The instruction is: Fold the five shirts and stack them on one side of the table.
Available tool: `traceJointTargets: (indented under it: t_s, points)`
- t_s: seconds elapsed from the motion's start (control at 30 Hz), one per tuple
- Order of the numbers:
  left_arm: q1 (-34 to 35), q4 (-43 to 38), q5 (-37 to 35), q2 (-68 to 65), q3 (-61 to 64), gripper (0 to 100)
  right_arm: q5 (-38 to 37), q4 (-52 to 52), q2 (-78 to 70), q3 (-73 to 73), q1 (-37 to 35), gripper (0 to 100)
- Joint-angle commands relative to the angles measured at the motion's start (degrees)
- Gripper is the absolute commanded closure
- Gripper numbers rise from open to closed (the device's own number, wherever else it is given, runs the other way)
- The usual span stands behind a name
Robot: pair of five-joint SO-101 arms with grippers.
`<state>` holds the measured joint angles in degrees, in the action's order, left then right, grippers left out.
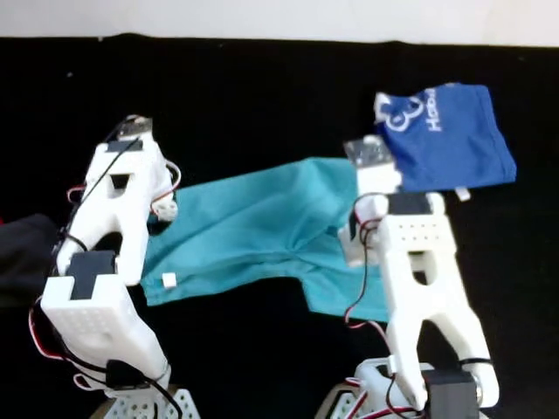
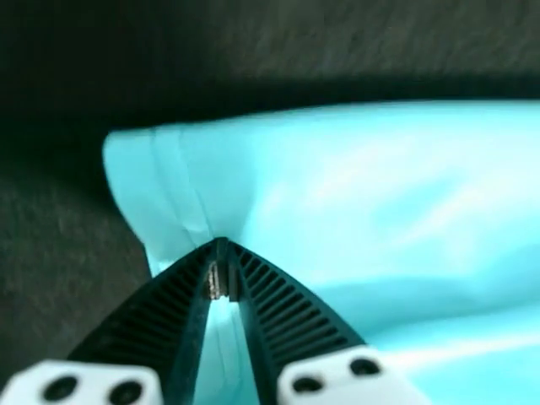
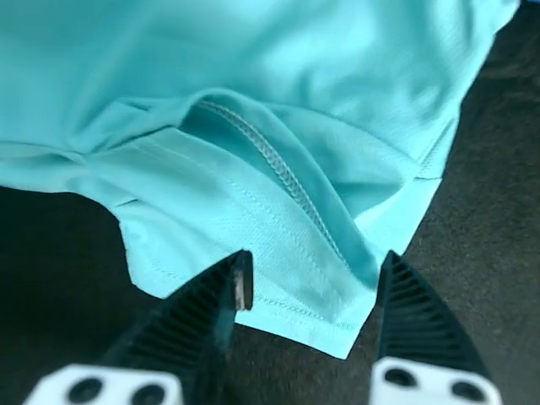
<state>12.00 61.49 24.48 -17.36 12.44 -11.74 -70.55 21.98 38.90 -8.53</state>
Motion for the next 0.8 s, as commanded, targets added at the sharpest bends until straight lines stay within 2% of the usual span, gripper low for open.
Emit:
traceJointTargets:
  t_s: [0.0,0.13,0.3,0.47,0.67,0.77]
  points:
    - [4.2,-4.0,4.0,2.9,0.0,99,-3.0,3.9,1.9,3.8,2.5,76.0]
    - [8.0,-5.9,7.4,-2.8,-2.7,99,-6.2,5.5,1.9,6.6,6.9,76.0]
    - [8.8,1.9,7.3,-10.4,-14.1,99,-7.7,3.2,1.9,6.5,11.7,76.0]
    - [8.6,10.4,7.2,-11.6,-22.5,99,-7.7,-0.9,2.0,2.9,10.6,76.0]
    - [8.3,18.0,5.5,-6.5,-26.1,99,-7.2,-8.4,2.0,-6.7,7.0,76.0]
    - [7.3,21.2,4.8,-1.8,-25.7,99,-3.4,-9.5,2.0,-11.1,6.7,76.0]
